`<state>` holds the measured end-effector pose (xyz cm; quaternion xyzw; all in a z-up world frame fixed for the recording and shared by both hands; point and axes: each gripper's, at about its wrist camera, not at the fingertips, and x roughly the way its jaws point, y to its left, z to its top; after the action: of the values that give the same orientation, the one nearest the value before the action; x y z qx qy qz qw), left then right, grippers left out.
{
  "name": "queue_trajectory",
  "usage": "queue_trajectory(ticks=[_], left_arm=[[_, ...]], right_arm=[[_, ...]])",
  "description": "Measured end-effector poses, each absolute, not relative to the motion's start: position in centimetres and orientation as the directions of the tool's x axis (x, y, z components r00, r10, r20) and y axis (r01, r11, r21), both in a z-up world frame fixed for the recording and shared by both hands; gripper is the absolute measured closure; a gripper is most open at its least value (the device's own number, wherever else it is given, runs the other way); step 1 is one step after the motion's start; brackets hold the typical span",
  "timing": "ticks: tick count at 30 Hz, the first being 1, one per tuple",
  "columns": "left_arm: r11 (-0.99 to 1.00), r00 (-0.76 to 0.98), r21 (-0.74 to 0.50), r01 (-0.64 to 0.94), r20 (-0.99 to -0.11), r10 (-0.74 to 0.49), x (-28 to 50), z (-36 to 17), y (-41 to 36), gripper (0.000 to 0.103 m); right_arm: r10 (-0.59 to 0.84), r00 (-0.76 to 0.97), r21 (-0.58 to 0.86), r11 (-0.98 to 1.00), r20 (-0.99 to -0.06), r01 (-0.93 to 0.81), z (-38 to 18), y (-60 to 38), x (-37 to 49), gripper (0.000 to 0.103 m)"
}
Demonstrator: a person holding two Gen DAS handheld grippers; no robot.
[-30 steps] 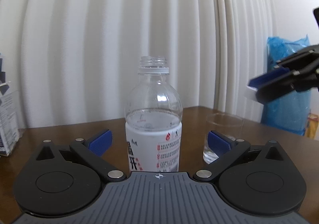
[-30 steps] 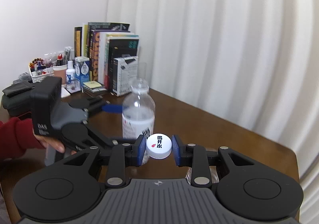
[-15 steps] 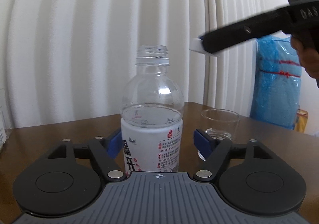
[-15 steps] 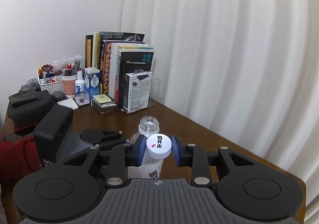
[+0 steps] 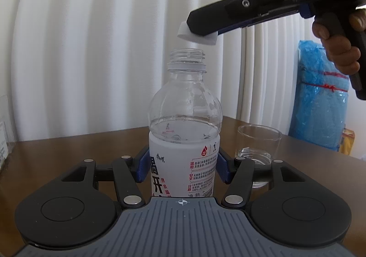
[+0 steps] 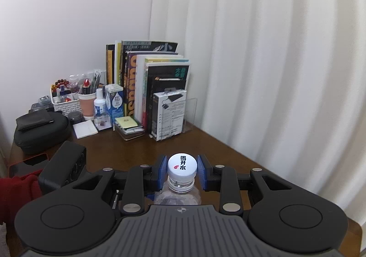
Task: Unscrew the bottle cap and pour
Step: 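Lower the held cap onto the bottle mouth with the right tool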
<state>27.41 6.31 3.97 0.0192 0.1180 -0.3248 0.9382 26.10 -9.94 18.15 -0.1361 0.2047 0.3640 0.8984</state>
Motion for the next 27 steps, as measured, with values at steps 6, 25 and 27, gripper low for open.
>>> queue_trajectory(ticks=[6,25,27], left_arm=[[0.787,0.761,-0.031,0.616,-0.236,-0.605,27.4,4.0,6.3,0.045],[0.79,0.764,-0.023,0.613,-0.237,-0.6,27.2,3.9,5.8,0.045],[0.79,0.764,-0.023,0.613,-0.237,-0.6,27.3,3.9,5.8,0.045]], right_arm=[[0.596,0.646,-0.098,0.694,-0.478,-0.713,17.7,-9.7,26.5,0.071],[0.621,0.626,-0.063,0.684,-0.471,-0.726,17.0,-10.2,26.9,0.071],[0.62,0.628,-0.067,0.684,-0.47,-0.726,16.9,-10.2,26.8,0.071]])
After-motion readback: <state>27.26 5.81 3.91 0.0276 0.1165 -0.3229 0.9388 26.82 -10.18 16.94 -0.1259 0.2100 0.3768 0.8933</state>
